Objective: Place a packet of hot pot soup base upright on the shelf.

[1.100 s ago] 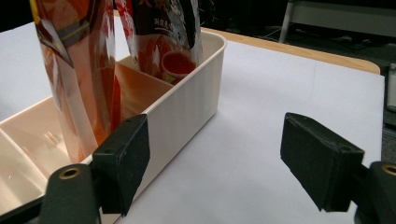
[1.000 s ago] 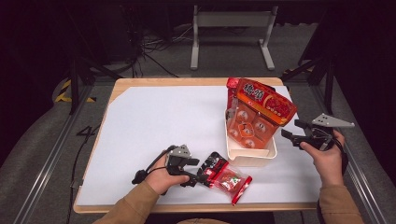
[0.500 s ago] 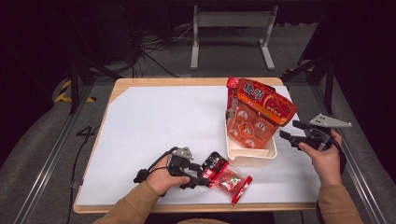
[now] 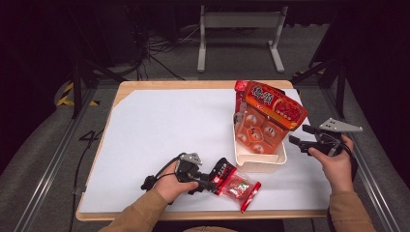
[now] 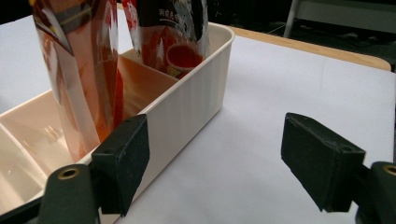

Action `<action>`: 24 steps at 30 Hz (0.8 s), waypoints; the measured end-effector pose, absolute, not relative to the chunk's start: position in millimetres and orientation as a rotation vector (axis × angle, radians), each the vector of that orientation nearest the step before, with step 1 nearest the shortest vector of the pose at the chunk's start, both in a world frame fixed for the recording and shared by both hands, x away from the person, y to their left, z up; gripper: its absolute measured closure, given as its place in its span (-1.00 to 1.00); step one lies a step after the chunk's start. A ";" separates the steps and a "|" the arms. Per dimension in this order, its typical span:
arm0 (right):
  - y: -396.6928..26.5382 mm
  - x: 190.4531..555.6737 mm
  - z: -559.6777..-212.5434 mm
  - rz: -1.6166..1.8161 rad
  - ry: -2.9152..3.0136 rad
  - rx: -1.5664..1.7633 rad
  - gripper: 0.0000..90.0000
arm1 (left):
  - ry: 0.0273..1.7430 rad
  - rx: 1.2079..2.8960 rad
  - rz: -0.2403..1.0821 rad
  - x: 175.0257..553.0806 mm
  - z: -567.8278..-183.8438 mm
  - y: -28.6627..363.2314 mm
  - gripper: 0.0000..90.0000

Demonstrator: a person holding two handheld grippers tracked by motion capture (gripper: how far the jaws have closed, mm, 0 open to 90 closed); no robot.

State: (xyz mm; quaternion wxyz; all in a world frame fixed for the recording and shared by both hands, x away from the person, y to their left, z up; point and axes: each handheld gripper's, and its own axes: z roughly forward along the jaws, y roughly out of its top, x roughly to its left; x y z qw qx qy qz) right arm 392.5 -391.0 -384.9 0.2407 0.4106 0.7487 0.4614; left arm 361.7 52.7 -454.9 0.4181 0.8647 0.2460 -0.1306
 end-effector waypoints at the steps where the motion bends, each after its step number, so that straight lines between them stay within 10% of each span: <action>1: -391.0 392.5 -384.9 1.262 2.048 1.123 -0.46 | 0.617 2.169 -0.328 361.7 -454.9 52.7 0.53; 8: -391.3 392.2 -384.6 1.268 2.048 1.124 -0.46 | 0.665 2.133 -0.291 364.3 -450.6 56.8 0.96; 24: -392.8 392.1 -384.7 1.276 2.043 1.134 -0.46 | 0.588 2.056 -0.145 358.6 -407.1 76.5 1.00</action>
